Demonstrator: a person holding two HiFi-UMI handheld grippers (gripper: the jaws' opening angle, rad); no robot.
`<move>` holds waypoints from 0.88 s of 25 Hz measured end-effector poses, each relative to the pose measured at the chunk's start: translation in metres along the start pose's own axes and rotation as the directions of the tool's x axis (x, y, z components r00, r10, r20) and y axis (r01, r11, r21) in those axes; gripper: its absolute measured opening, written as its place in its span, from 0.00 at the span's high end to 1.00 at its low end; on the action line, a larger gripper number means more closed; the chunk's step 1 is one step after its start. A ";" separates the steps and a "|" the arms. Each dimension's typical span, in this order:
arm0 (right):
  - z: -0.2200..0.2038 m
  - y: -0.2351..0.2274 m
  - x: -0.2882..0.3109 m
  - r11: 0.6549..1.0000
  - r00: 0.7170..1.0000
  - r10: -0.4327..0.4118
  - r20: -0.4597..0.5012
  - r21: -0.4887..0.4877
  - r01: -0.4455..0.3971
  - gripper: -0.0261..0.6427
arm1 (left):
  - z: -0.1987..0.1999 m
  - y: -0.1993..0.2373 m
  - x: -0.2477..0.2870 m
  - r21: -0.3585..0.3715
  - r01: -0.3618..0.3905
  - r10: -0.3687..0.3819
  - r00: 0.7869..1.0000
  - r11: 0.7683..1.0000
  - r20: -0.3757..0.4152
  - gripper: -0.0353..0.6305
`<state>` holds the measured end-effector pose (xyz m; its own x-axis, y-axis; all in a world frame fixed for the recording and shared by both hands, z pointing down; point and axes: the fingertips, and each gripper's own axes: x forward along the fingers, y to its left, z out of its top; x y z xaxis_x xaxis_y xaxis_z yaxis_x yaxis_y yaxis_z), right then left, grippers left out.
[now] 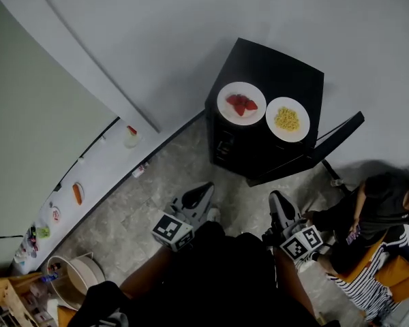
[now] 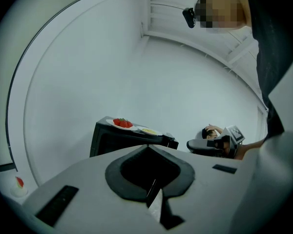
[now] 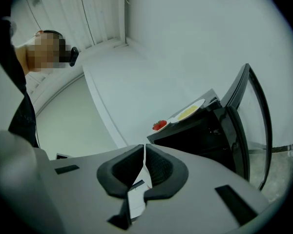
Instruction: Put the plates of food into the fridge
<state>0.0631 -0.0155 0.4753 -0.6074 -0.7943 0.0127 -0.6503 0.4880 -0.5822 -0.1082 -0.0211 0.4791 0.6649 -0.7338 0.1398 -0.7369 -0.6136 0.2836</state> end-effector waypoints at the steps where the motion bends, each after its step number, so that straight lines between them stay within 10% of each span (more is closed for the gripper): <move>1: 0.000 -0.002 0.003 1.000 1.000 -0.010 0.004 0.003 0.010 0.91 | 0.001 0.004 0.002 -0.002 0.008 -0.008 1.000 1.000 0.000 0.91; 22: 0.051 -0.078 0.061 0.941 0.985 -0.069 0.156 0.339 0.012 0.91 | 0.015 0.011 0.034 0.016 -0.024 0.024 1.000 1.000 -0.019 0.91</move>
<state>0.1003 -0.1204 0.4802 -0.4823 -0.8728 -0.0742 -0.4647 0.3268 -0.8230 -0.0954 -0.0568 0.4731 0.6490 -0.7427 0.1647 -0.7544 -0.6004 0.2654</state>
